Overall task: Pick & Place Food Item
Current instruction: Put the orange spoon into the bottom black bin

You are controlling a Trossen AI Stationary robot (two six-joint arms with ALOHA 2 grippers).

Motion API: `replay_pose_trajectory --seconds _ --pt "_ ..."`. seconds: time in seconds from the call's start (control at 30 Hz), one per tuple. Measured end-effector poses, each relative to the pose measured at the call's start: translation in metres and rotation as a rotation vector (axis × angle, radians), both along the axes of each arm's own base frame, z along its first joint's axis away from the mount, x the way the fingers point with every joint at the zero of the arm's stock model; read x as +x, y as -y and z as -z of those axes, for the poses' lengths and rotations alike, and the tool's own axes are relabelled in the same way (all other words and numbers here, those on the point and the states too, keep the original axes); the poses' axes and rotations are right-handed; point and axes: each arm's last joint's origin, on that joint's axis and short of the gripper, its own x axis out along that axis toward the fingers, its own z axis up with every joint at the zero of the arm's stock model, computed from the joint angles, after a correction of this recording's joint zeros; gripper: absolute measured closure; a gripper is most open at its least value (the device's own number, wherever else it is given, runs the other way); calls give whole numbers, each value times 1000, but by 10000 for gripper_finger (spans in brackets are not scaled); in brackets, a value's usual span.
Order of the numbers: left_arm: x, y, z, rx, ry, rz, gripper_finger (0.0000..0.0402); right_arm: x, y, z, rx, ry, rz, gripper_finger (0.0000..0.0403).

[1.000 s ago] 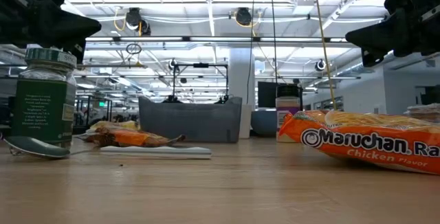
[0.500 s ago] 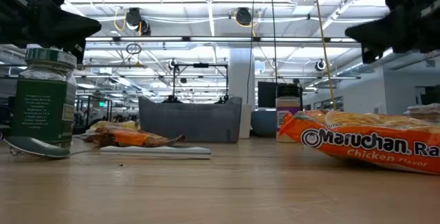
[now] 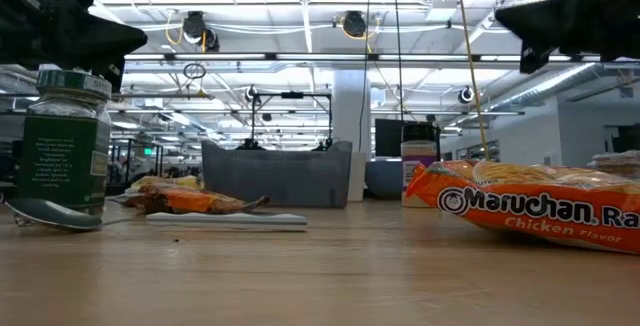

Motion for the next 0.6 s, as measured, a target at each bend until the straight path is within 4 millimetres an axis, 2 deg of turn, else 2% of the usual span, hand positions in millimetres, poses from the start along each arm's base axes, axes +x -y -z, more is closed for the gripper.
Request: replay_pose_trajectory --seconds 0.07,0.17,0.33,0.5,0.6 --pt "0 0 0 0 0 0 366 5 1 -17 25 28 47 403" --pt "0 0 0 25 1 -3 366 16 0 -46 -28 56 86 403" --pt "0 0 0 54 3 -5 366 55 -4 -76 -107 -42 94 403" --pt "0 0 -1 43 11 -5 366 99 -9 -92 -100 -121 79 403" --pt "-1 0 -8 -69 83 6 366 120 -12 -98 -73 -139 45 403"
